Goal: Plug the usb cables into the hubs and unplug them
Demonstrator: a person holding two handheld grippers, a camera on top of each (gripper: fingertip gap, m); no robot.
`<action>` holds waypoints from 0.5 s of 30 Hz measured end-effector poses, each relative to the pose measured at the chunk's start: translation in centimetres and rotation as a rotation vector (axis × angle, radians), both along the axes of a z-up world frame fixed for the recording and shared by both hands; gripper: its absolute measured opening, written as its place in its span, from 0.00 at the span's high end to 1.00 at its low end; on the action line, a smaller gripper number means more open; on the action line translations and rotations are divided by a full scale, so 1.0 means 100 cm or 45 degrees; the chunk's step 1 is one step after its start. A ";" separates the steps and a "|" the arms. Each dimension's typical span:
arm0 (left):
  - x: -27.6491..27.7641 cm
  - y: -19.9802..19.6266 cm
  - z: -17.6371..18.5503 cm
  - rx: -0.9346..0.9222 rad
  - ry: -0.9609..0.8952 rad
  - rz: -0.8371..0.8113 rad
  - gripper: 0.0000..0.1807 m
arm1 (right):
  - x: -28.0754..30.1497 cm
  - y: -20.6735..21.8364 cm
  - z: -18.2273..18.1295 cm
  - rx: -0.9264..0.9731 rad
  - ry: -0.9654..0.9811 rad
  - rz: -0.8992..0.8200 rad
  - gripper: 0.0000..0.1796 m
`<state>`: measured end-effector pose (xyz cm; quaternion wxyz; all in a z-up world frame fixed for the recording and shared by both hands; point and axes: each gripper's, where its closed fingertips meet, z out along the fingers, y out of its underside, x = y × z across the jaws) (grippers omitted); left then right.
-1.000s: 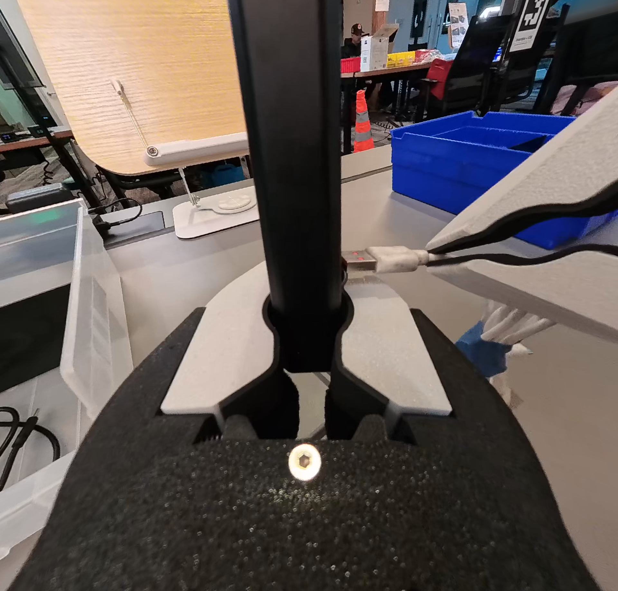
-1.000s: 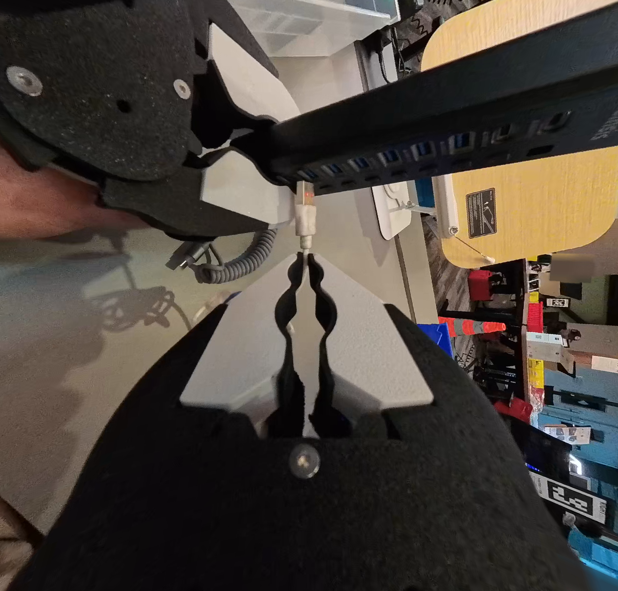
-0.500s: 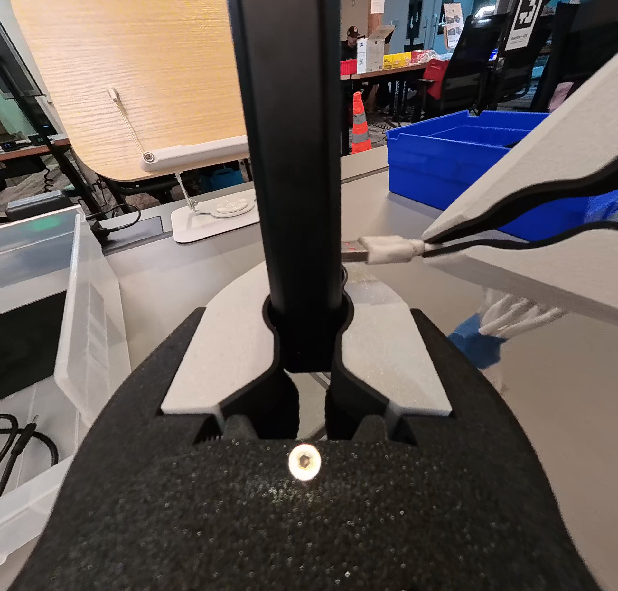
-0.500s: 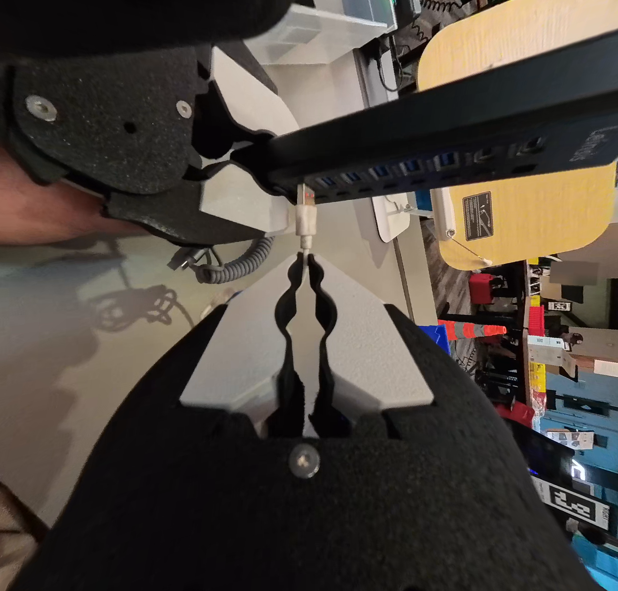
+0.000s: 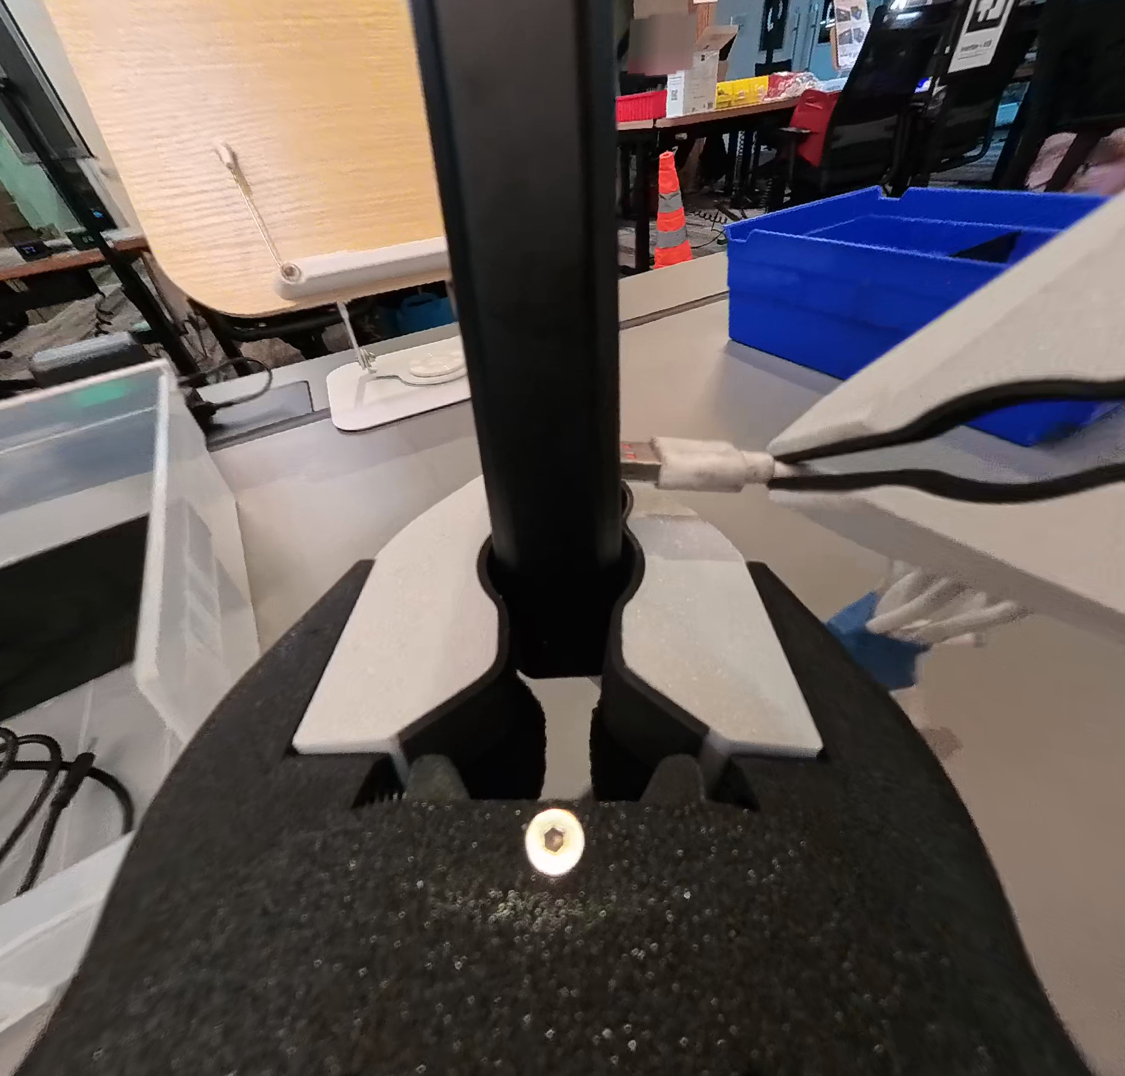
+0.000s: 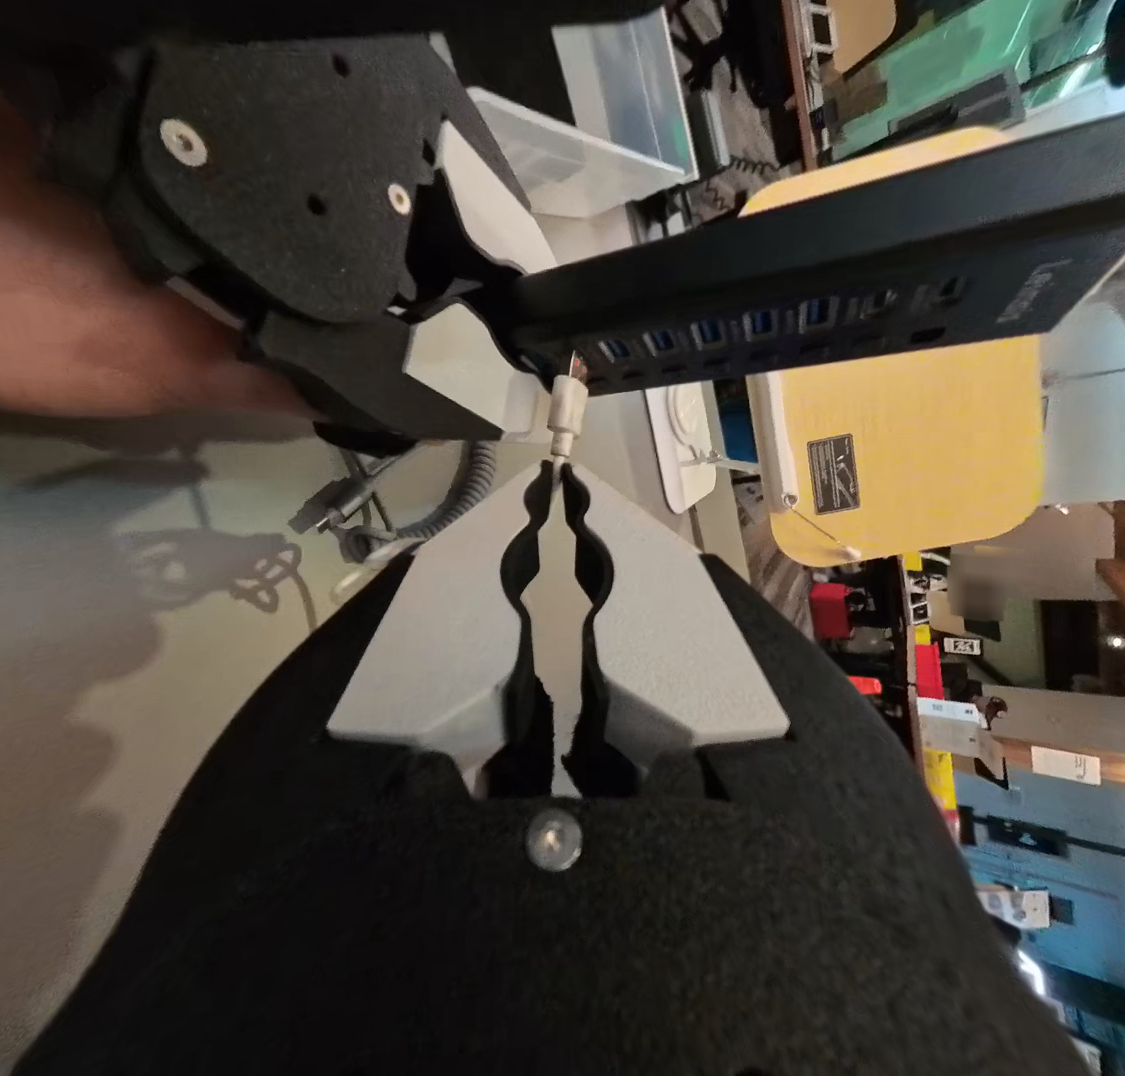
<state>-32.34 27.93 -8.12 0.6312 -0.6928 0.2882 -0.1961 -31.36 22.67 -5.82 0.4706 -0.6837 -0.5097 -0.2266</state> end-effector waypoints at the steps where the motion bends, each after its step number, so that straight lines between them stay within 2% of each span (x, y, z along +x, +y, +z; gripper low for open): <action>1: 0.000 0.000 -0.002 -0.033 -0.023 -0.009 0.83 | -0.001 0.001 0.001 0.021 0.015 0.013 0.99; 7: 0.001 0.000 0.000 -0.065 -0.090 -0.047 0.83 | -0.003 0.003 0.004 -0.006 0.163 0.066 0.98; 11: 0.006 -0.004 -0.003 -0.192 -0.229 -0.105 0.83 | -0.005 0.002 0.005 -0.149 0.421 0.055 0.98; 12: 0.007 -0.005 -0.002 -0.199 -0.249 -0.116 0.83 | -0.008 0.002 0.003 -0.212 0.493 0.058 0.90; 15: 0.009 -0.006 0.002 -0.212 -0.319 -0.161 0.83 | -0.009 0.002 0.004 -0.318 0.705 0.058 0.90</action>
